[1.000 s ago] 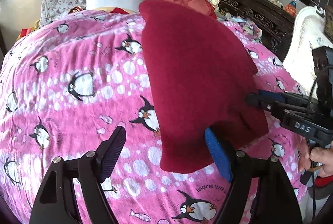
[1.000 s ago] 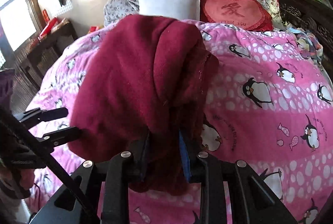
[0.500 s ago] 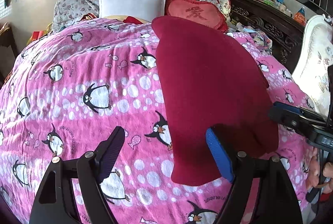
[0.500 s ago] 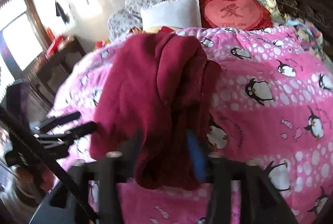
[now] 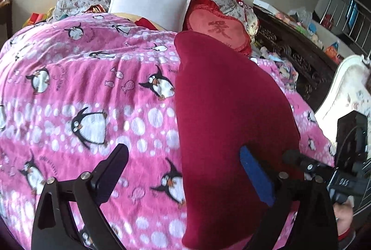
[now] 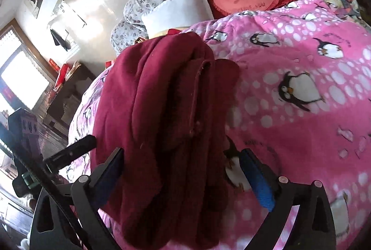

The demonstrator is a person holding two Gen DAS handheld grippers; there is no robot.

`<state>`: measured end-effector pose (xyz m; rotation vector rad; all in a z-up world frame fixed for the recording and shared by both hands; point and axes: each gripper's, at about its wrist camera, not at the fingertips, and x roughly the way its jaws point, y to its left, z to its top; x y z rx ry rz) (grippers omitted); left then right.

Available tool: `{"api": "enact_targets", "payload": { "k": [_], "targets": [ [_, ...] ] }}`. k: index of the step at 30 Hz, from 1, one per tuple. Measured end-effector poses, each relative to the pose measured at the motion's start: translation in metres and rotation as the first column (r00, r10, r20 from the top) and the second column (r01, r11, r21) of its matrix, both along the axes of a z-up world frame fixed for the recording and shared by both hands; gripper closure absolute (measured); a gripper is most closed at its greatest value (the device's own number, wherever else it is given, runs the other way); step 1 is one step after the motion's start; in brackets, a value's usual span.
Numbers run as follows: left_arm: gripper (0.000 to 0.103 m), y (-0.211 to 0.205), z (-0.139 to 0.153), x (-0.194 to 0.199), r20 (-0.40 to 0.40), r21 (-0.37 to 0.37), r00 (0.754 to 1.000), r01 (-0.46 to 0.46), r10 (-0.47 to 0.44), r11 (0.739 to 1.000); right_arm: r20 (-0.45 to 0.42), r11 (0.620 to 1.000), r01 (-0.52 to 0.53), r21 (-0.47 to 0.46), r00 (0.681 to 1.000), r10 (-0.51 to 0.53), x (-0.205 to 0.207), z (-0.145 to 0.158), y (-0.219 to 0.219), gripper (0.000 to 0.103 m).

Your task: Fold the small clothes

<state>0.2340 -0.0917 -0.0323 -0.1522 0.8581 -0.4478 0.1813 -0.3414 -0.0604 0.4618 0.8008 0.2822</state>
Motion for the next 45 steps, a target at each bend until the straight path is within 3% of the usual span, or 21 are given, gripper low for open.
{"api": "enact_targets", "payload": {
  "k": [12, 21, 30, 35, 39, 42, 43, 44, 45],
  "targets": [
    [0.000, -0.010, -0.010, 0.016, -0.010, -0.056, 1.000, 0.003, -0.004, 0.998, -0.006, 1.000, -0.017, 0.019, 1.000, 0.017, 0.010, -0.008, 0.008, 0.001],
    [0.000, -0.022, -0.015, 0.015, 0.025, -0.015, 1.000, 0.011, -0.010, 1.000, 0.024, 0.998, -0.020, 0.055, 1.000, 0.018, 0.010, -0.017, 0.005, 0.000],
    [0.000, -0.017, -0.023, 0.022, -0.012, -0.061, 1.000, 0.028, -0.029, 0.998, 0.059, 0.998, -0.021, 0.052, 0.998, 0.018, 0.011, -0.021, 0.007, 0.000],
    [0.000, -0.007, -0.035, 0.032, -0.117, -0.172, 0.992, 0.021, -0.041, 0.985, 0.079, 0.998, -0.014, 0.065, 0.997, 0.008, 0.010, -0.022, 0.003, 0.000],
    [0.000, -0.011, -0.033, 0.026, -0.083, -0.143, 0.996, 0.018, -0.030, 0.990, 0.085, 0.997, -0.009, 0.072, 0.996, 0.003, 0.008, -0.023, 0.003, 0.000],
    [0.000, -0.014, -0.032, 0.023, -0.065, -0.128, 0.998, 0.017, -0.025, 0.992, 0.096, 0.998, -0.011, 0.062, 0.995, 0.005, 0.003, -0.019, 0.007, 0.008],
    [0.000, -0.013, -0.032, 0.023, -0.065, -0.128, 0.998, 0.018, -0.027, 0.992, 0.109, 0.998, -0.029, 0.058, 0.994, 0.022, 0.002, -0.017, 0.010, 0.017],
    [0.000, -0.013, -0.033, 0.023, -0.066, -0.133, 0.997, 0.020, -0.029, 0.991, 0.113, 0.999, -0.029, 0.039, 0.993, 0.024, 0.001, -0.015, 0.012, 0.019],
    [0.005, -0.013, -0.033, 0.023, -0.068, -0.138, 0.997, 0.023, -0.032, 0.990, 0.117, 0.999, -0.028, 0.022, 0.993, 0.025, 0.001, -0.013, 0.014, 0.021]
  ]
}}
